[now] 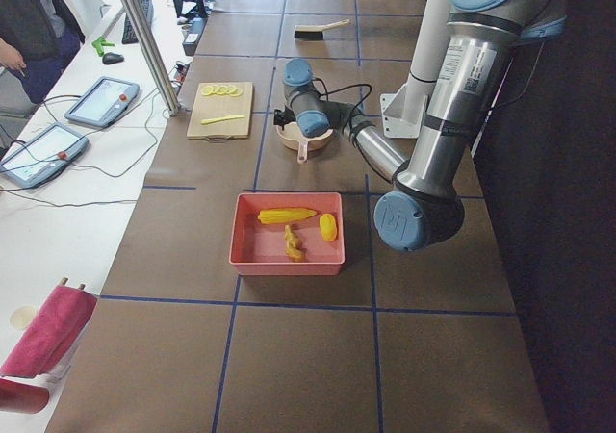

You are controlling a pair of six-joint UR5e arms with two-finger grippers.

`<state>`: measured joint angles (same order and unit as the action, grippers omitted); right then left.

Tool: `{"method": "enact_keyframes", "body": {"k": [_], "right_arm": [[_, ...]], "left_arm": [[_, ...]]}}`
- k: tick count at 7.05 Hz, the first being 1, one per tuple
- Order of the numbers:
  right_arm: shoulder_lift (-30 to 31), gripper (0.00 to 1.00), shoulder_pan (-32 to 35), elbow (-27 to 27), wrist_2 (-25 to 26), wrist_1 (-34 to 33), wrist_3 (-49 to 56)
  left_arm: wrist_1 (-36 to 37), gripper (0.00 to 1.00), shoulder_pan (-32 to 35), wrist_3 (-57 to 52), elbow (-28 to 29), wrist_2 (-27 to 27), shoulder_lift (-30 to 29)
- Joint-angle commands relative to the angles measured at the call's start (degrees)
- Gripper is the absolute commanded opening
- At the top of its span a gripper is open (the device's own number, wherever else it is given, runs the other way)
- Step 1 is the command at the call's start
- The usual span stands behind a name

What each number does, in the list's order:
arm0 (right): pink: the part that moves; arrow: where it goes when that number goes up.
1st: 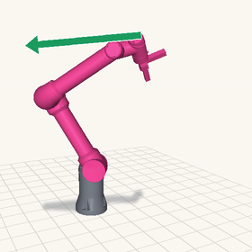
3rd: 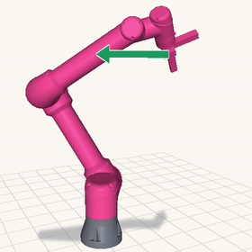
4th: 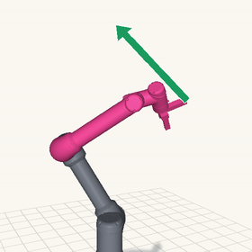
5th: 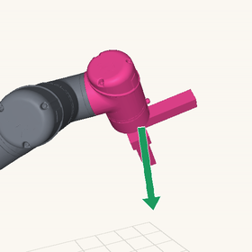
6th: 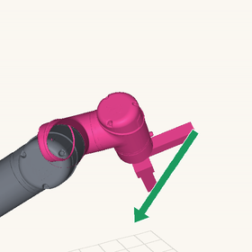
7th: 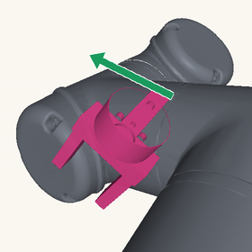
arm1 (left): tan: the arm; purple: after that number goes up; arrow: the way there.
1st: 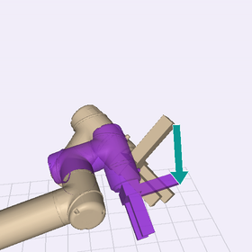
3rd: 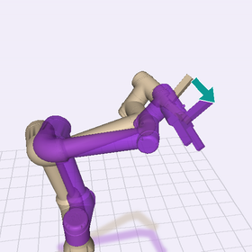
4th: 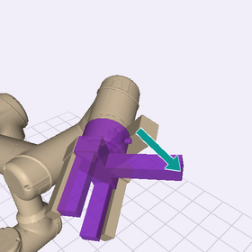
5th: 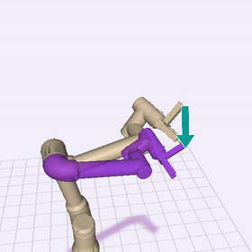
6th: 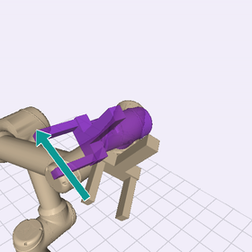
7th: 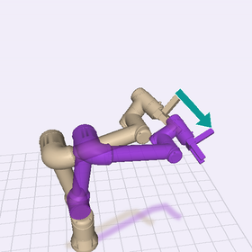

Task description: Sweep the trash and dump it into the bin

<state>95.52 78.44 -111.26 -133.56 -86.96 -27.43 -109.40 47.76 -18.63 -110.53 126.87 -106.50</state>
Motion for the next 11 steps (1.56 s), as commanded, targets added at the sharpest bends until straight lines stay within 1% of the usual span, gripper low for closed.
{"method": "enact_keyframes", "body": {"k": [1,2,3,4,5,6,7,8,9,10,11], "right_arm": [[-0.2,1.00,2.9,0.8,0.0,-4.1,13.0],[-0.2,1.00,5.2,0.8,0.0,-7.5,20.8],[-0.2,1.00,7.1,0.8,0.0,-10.4,26.4],[-0.1,1.00,8.6,0.9,-0.1,-12.1,30.9],[0.1,1.00,9.4,0.9,-0.5,-12.7,31.7],[0.3,1.00,9.4,1.6,-2.9,-12.7,31.0],[0.0,1.00,9.4,3.1,-5.6,-12.4,30.3],[-1.1,1.00,9.4,4.3,-5.7,-11.9,30.2],[-1.0,1.00,9.4,4.1,-5.8,-11.9,30.1],[-1.9,1.00,9.4,4.7,-5.7,-12.2,27.8],[-1.8,1.00,9.4,4.7,-5.8,-12.0,25.6]], "left_arm": [[16.4,1.00,10.4,3.0,-8.4,1.6,2.3],[21.3,1.00,17.5,6.4,-9.1,4.4,4.3],[21.5,1.00,23.5,6.3,-8.7,3.7,7.9],[24.2,1.00,28.6,7.6,-6.2,4.0,9.1],[29.3,1.00,33.1,7.6,-2.5,4.1,9.6],[32.8,1.00,35.8,8.5,0.0,4.2,11.1],[36.8,1.00,38.8,11.6,2.5,4.3,11.2],[36.7,1.00,39.4,13.2,7.8,4.4,11.8],[35.8,1.00,39.3,12.9,12.6,5.6,11.8],[35.1,1.00,39.3,13.1,14.4,5.6,11.7],[34.1,1.00,39.2,13.0,19.5,6.6,11.2]]}}
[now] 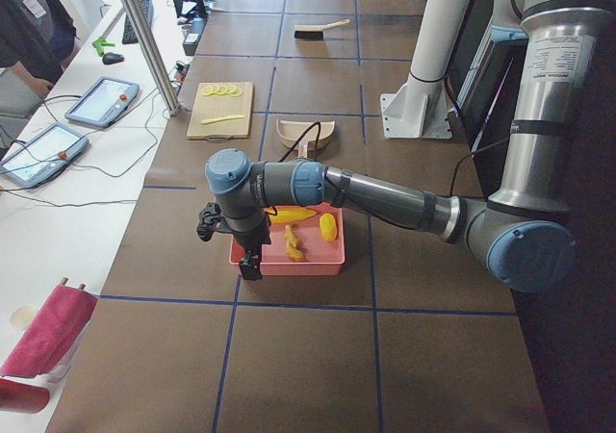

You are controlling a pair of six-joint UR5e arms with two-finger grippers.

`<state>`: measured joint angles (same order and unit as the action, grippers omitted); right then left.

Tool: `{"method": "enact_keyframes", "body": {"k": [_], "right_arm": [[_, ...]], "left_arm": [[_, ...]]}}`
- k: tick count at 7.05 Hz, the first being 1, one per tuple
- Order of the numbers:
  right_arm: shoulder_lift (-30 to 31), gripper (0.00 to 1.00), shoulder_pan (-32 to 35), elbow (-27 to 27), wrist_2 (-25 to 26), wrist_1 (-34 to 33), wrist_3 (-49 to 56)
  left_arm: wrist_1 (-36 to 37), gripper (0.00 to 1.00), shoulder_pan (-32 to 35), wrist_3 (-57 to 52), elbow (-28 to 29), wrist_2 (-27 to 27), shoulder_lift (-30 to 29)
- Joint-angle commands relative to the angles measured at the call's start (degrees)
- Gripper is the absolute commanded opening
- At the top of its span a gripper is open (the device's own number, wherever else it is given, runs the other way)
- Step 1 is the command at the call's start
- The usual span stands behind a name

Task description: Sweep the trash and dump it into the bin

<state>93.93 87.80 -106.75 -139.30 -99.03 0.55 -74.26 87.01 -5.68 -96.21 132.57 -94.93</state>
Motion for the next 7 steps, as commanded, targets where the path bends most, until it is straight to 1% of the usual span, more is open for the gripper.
{"method": "enact_keyframes", "body": {"k": [1,2,4,6,7], "right_arm": [[-0.2,1.00,0.0,0.6,0.0,0.1,-4.1],[-0.1,1.00,0.0,0.5,0.0,0.1,-4.2],[-0.1,1.00,0.0,0.5,0.3,0.2,-4.2],[0.0,1.00,0.0,0.6,0.6,0.2,-4.0],[0.1,1.00,0.2,0.7,0.6,0.2,-4.0]], "left_arm": [[-7.8,1.00,0.1,0.1,9.4,3.6,0.3],[-11.0,1.00,0.1,0.1,11.9,4.8,0.3],[-12.3,1.00,0.3,-0.4,11.3,4.8,0.6],[-18.2,1.00,0.8,-0.3,9.7,4.8,5.1],[-18.4,1.00,1.5,0.0,9.7,4.7,5.1]]}}
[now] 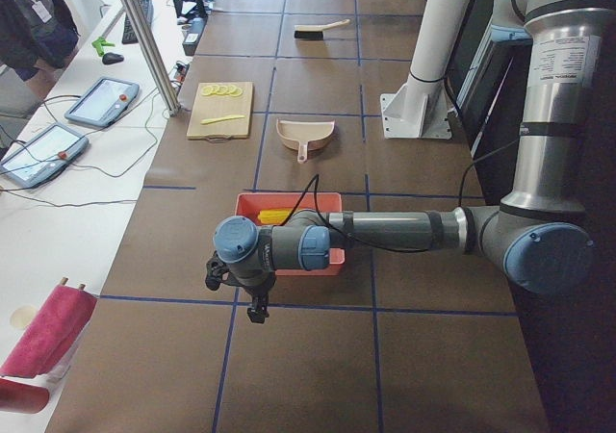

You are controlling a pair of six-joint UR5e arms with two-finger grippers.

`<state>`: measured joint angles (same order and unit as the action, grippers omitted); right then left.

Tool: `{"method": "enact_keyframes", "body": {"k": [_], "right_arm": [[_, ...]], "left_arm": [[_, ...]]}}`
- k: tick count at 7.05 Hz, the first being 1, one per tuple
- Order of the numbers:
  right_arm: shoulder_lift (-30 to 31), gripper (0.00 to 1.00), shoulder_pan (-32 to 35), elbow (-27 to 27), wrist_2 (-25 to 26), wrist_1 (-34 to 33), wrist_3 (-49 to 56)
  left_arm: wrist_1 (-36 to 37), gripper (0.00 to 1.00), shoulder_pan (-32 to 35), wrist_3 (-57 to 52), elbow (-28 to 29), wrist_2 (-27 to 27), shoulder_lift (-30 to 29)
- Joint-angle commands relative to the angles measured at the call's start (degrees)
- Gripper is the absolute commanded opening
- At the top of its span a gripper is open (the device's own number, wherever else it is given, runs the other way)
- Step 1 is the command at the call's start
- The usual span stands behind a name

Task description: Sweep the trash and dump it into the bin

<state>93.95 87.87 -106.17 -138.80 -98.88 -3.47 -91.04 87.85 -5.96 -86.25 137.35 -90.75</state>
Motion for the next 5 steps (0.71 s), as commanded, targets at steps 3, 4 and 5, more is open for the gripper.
{"method": "enact_keyframes", "body": {"k": [3,4,5], "right_arm": [[0.4,1.00,0.6,0.4,0.2,-0.3,-1.5],[1.4,1.00,0.7,1.6,0.2,-0.3,-2.0],[1.8,1.00,1.9,5.4,0.2,0.2,-1.4]], "left_arm": [[-0.9,1.00,2.8,0.7,-1.4,-0.6,0.3],[-0.9,1.00,2.9,0.8,-1.6,-0.5,0.4],[-0.9,1.00,2.9,0.8,-1.8,-0.6,0.4]]}}
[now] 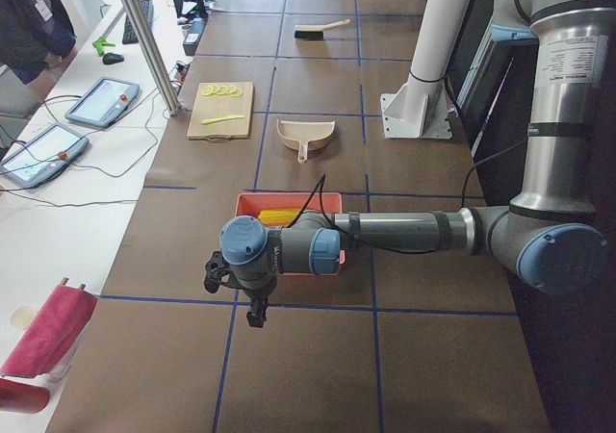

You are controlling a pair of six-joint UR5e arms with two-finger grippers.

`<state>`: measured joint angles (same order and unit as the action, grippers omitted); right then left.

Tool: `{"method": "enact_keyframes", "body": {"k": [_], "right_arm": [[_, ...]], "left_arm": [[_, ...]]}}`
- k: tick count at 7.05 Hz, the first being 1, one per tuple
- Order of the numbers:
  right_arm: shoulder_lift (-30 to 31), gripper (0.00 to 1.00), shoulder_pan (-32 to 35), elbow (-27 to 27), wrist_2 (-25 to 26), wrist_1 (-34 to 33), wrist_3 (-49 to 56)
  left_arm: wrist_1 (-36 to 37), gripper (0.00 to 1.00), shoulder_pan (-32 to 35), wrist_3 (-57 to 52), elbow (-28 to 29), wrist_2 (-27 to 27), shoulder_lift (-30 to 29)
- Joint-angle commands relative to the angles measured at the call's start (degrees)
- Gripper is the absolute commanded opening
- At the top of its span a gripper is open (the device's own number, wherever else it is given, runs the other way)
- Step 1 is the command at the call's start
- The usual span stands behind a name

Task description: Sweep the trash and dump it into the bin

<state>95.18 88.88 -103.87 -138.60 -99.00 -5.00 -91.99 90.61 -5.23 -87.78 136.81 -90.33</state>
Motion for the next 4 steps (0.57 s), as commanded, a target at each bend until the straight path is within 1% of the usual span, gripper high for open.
{"method": "enact_keyframes", "body": {"k": [1,4], "right_arm": [[0.7,1.00,1.9,3.7,0.0,0.3,0.3],[0.8,1.00,2.7,3.8,1.7,0.4,0.3]], "left_arm": [[0.1,1.00,0.1,0.0,-0.3,0.0,0.0],[0.1,1.00,0.1,0.0,-0.7,0.0,0.2]]}}
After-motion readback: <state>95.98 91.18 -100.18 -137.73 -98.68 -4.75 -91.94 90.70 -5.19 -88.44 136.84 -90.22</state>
